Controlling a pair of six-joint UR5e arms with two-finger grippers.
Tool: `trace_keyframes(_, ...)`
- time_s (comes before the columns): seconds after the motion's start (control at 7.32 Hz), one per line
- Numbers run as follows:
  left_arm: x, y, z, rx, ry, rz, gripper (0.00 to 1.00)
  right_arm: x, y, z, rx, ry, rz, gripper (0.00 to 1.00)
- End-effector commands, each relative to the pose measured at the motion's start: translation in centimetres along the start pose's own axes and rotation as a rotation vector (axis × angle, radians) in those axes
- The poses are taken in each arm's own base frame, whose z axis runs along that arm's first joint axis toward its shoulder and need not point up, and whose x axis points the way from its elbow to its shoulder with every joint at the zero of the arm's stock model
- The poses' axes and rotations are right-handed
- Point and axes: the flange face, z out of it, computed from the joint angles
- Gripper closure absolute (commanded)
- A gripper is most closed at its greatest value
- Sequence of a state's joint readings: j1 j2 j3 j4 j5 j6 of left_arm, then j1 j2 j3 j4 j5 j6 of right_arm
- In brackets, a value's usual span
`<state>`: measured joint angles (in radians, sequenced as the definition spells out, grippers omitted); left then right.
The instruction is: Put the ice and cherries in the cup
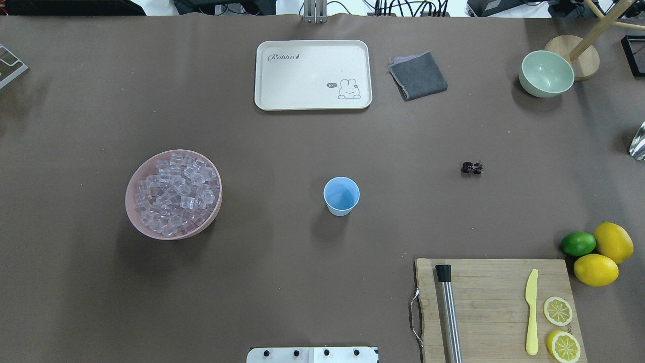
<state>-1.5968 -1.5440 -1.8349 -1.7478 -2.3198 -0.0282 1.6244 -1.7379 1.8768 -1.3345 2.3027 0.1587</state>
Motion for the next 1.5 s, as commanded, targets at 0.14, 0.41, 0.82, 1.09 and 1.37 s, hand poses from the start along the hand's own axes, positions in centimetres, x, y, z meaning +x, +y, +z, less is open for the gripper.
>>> trace_keyframes(0.14,1.3,-0.9,-0.6,0.085,0.012,0.081,0.01,-0.7,-0.6,-0.4,0.035,-0.018,-0.029,0.00)
trace_keyframes(0.41,6.7,-2.6,1.5,0.120,0.056,0.241,0.01,-2.5,-1.8,-1.1,0.037,-0.118,-0.045,0.00)
trace_keyframes(0.82,15.4,-4.4,2.0,0.118,0.160,0.113,0.00,-3.2,-1.9,-0.7,0.018,-0.151,-0.027,0.00)
trace_keyframes(1.09,25.3,-4.6,4.4,0.077,0.229,0.074,0.00,-3.1,-1.8,-0.6,0.015,-0.154,-0.024,0.00)
trace_keyframes(1.37,33.1,-3.9,6.5,0.078,0.245,0.125,0.00,-3.0,-1.5,-0.5,0.016,-0.155,-0.026,0.00)
